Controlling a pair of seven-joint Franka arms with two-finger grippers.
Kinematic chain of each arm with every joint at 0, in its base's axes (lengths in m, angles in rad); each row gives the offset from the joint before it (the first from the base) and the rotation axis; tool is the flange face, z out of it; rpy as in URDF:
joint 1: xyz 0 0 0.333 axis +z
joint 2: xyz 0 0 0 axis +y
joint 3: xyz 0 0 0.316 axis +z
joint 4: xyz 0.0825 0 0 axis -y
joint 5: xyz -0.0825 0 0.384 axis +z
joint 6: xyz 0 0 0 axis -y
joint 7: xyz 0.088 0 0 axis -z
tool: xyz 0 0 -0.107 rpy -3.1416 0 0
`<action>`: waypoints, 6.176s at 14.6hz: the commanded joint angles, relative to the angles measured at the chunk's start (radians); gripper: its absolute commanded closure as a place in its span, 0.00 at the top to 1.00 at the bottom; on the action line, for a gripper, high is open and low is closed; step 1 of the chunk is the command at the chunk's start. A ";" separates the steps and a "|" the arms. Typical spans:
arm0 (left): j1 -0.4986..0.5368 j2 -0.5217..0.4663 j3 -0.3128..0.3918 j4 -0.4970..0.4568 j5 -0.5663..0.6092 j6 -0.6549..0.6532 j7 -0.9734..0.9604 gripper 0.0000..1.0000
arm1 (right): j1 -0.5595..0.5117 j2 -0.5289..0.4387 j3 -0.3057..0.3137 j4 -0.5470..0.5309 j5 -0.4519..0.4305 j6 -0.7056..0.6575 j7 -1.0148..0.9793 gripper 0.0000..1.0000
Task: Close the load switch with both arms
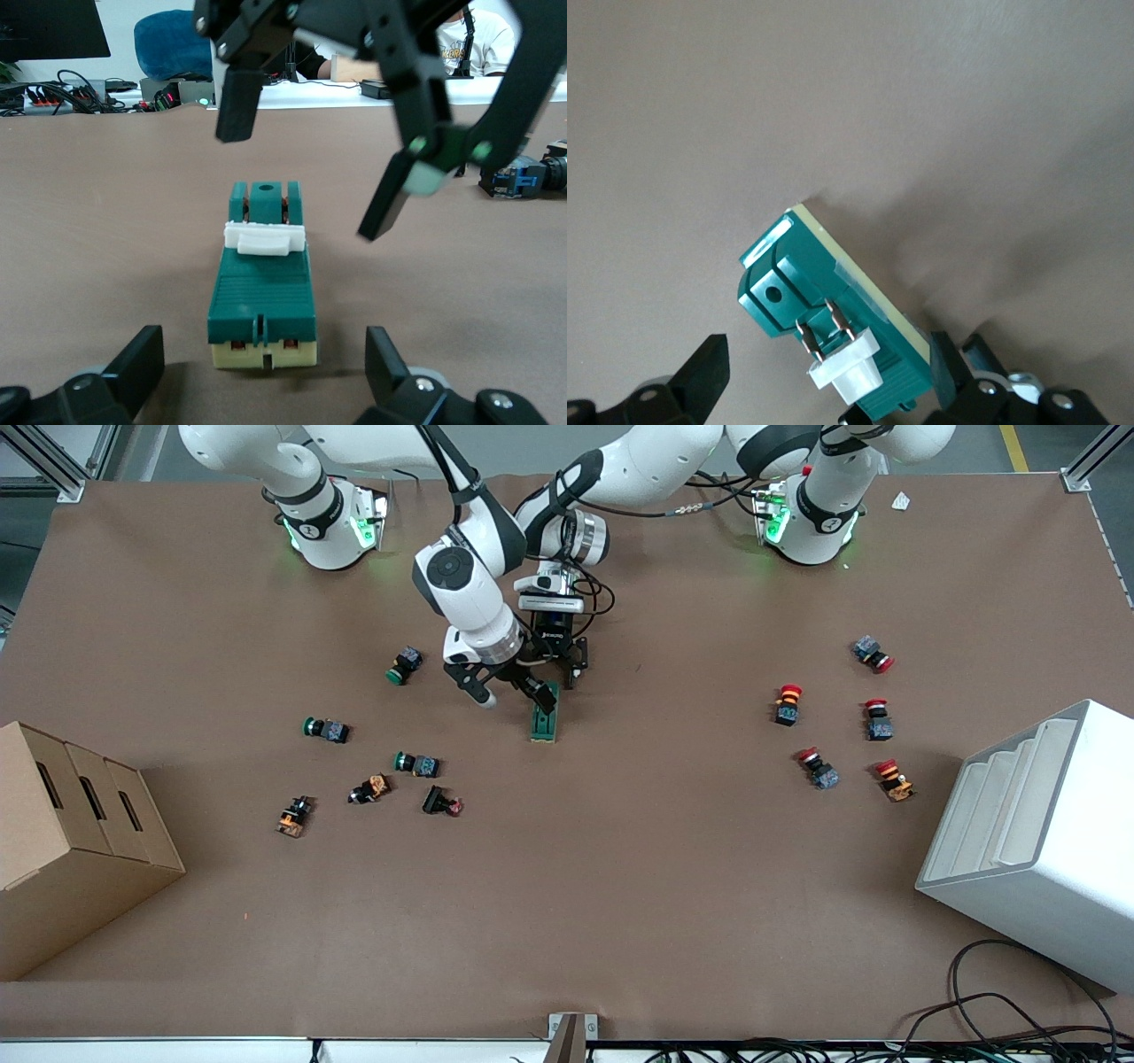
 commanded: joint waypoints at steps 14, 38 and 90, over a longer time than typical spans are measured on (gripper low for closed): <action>-0.016 0.028 0.007 0.025 0.001 -0.010 -0.001 1.00 | 0.060 0.113 -0.011 0.102 0.114 0.100 0.023 1.00; -0.014 0.026 0.007 0.023 0.001 -0.010 0.005 1.00 | -0.057 0.152 -0.020 0.305 0.097 -0.095 -0.018 1.00; 0.710 -0.460 -0.067 0.559 -1.386 0.015 1.569 1.00 | -0.545 -0.061 -0.514 1.041 -0.159 -1.615 -1.399 1.00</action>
